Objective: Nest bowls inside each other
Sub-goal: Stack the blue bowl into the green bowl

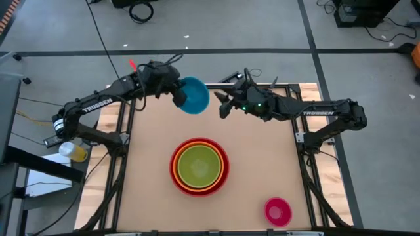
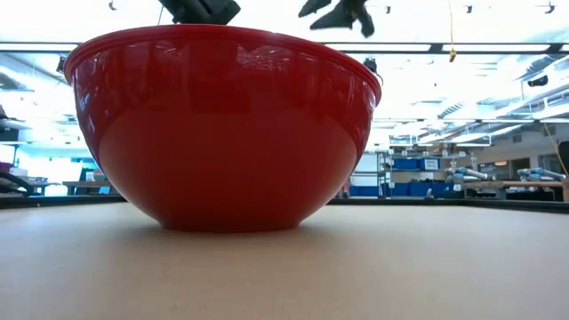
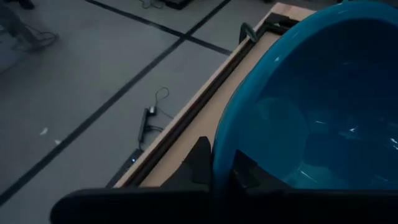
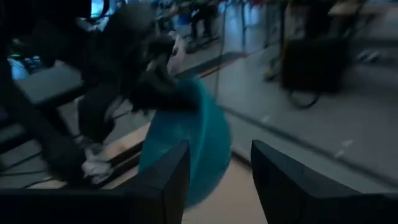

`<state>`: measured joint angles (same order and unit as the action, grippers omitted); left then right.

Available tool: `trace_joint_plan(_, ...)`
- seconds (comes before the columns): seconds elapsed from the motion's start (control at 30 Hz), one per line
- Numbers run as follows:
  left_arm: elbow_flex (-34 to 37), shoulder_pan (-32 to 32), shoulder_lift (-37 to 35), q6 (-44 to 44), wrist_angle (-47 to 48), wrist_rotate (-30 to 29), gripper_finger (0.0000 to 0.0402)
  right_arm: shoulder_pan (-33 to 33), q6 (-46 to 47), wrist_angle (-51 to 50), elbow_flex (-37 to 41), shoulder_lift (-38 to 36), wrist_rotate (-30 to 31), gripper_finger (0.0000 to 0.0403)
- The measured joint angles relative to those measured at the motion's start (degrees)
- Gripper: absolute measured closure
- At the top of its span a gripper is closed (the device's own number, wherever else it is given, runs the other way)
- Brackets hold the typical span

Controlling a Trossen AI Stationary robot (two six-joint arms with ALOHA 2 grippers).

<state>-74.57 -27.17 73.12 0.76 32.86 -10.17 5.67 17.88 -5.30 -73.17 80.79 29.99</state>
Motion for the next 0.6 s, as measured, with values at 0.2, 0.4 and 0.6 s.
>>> trace_joint_plan(0.2,-0.02,1.43,0.0,2.16,-1.21,-3.76,0.039,-2.35,-7.49,-3.4,-5.44,1.64,5.09,0.0229)
trace_joint_plan(0.4,-0.02,1.47,0.05,4.36,-3.09,-3.77,0.0392,-0.6,-10.22,-4.71,-5.48,4.06,0.21,0.0229)
trace_joint_plan(0.6,-0.06,1.78,0.42,4.12,-3.51,-3.81,0.0392,0.52,-13.42,-0.23,-5.41,9.11,3.76,0.0224)
